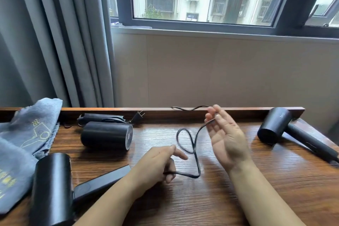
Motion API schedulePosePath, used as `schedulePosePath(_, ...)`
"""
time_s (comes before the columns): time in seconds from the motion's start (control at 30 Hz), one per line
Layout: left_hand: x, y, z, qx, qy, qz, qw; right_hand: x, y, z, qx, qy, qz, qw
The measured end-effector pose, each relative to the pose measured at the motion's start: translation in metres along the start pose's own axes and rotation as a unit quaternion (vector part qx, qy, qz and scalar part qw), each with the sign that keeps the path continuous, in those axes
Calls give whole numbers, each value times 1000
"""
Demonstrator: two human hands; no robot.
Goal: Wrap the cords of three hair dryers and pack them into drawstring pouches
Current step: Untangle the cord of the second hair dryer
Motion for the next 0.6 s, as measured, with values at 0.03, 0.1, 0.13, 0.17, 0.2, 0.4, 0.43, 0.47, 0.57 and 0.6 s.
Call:
schedulePosePath(0.03, 0, -1, 0, 10, 14, -10, 1000, 4, -6, -3, -21, -7, -22, 1000)
schedulePosePath(0.1, -5, 1, 4, 27, 47, -38, 998, 4, -13, -5, -38, 2, -25, 999)
schedulePosePath(0.13, -8, 3, 5, 30, 66, -56, 996, 0, -13, -6, -47, 14, -10, 999)
schedulePosePath(0.17, -9, 3, 5, 21, 86, -61, 994, -5, -12, -6, -61, 29, 18, 998)
schedulePosePath(0.2, -12, 2, 5, 1, 105, -55, 993, -9, -12, -5, -78, 44, 55, 994)
schedulePosePath(0.4, -10, -10, 0, -53, 200, 11, 978, -17, 9, 11, 100, 98, 228, 964)
schedulePosePath(0.43, -10, -9, 0, -43, 203, 1, 978, -19, 11, 14, 122, 65, 289, 947)
schedulePosePath(0.47, -9, -7, 0, -34, 201, -11, 979, -20, 12, 16, 131, 7, 381, 915)
schedulePosePath(0.57, -8, -4, 2, -7, 188, -38, 981, -25, 13, 17, 123, -113, 514, 841)
schedulePosePath(0.6, -6, -3, 2, 7, 183, -57, 981, -24, 13, 17, 112, -127, 500, 849)
Point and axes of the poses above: each hand's wrist, its own z-axis away from the middle knuckle, its own y-axis out of the palm, x = y × z, the point moved 3 cm from there along -z, towards the middle knuckle, and after that the axes turned 13 degrees about z, right-handed, at the moved point
